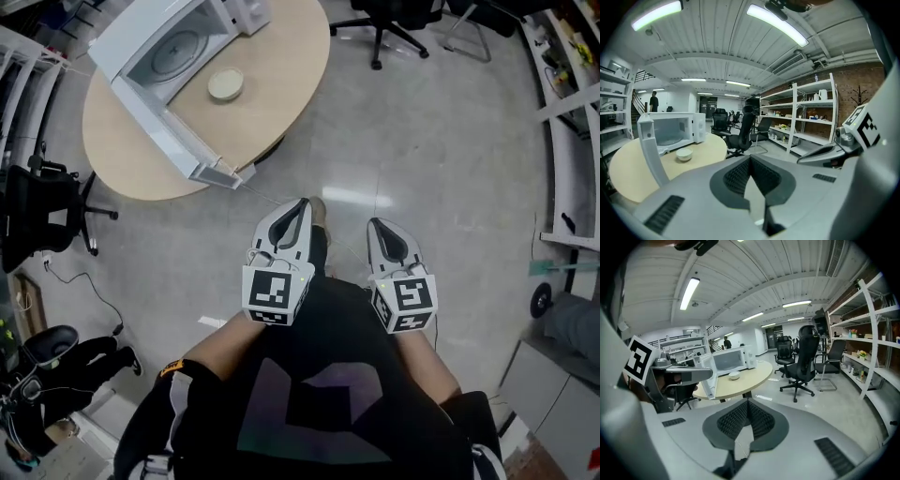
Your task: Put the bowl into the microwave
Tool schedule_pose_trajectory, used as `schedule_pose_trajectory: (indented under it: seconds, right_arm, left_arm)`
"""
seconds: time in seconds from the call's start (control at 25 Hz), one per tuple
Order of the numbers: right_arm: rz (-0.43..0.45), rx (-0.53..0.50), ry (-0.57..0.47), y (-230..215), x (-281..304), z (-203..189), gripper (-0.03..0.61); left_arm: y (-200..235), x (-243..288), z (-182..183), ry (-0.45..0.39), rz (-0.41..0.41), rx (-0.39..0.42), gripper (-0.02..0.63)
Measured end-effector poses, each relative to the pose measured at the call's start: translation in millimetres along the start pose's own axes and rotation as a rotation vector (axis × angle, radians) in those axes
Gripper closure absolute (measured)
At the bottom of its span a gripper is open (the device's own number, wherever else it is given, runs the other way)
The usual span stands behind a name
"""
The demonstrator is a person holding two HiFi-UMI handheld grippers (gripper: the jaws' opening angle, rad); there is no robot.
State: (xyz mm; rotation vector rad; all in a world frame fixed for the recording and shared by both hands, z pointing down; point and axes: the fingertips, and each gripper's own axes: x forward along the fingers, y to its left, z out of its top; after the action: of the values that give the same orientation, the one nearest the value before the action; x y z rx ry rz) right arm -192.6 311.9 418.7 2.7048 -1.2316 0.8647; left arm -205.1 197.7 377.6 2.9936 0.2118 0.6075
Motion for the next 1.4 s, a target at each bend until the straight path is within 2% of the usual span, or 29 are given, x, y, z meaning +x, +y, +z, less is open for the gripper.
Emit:
schedule_pose_trajectory:
  seconds: [0.32,0.48,0.68,1.0,1.2,1.4]
  right_arm:
    - [0.000,-0.012,0.054,-33,89,51,0.563]
    - [-0.003,-0.050,0.073,-48,129,89,0.563]
    - [0.051,-0.119,0.090,-46,177,129,0.563]
    - [0.128,-0.180,0.089,-36,234,168,0.563]
    - [0.186,-0.207,0.089,-29,259,178,0.563]
    - [0.268,-0.247,0.092,-27,281,188,0.563]
  left_arm:
    - [72,75,18,0.017,0.033,-0.079,0.568]
    - [105,111,36,-0.005,0.060,-0.131,0.568]
    - [144,139,61,-0.066,0.113,-0.184,0.568]
    - [191,157,77,-0.095,0.197,-0.232,0.568]
    - [207,162,76,-0.100,0.250,-0.246,0.568]
    - [226,163,80,-0.115,0.345,-0.254,0.568]
